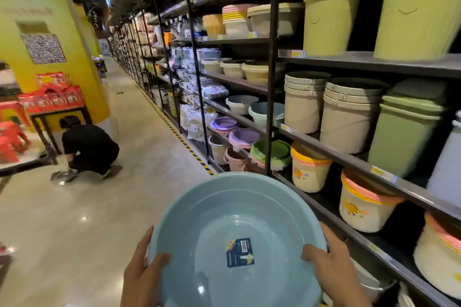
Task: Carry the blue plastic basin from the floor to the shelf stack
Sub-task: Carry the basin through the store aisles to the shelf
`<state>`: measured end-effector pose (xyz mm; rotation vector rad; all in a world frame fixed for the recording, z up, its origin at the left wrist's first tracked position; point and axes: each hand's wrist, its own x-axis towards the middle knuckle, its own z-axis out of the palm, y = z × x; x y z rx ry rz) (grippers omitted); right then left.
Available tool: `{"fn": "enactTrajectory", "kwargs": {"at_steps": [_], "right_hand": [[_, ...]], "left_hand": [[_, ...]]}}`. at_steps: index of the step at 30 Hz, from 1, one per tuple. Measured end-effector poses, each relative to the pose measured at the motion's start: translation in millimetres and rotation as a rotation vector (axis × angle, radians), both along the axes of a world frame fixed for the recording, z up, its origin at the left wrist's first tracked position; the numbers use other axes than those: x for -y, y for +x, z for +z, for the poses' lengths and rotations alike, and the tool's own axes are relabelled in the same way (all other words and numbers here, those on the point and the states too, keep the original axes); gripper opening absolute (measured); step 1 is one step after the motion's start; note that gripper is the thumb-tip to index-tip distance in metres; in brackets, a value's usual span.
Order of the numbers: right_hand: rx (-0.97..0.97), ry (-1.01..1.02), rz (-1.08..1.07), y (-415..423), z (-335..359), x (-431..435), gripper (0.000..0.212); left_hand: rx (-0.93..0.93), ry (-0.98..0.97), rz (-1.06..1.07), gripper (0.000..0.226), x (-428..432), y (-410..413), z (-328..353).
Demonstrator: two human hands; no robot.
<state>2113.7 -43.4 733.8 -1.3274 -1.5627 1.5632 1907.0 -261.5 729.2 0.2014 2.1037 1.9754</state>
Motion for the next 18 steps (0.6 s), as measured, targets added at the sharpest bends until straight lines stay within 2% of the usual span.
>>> {"fn": "enactTrajectory", "kwargs": {"at_steps": [3,9,18], "right_hand": [[-0.022,0.011,0.075,-47,-3,-38,0.061],[-0.067,-0.068,0.082,-162,-12,-104,0.060],[-0.038,-0.007,0.055,-376,-15,-198,0.056]], "left_hand": [[0.006,0.012,0.047,0.065,-26,-37,3],[0.035,0.053,0.115,0.061,-86,-141,-4],[0.059,0.145,0.065,0.059,-182,-362,-27]]}}
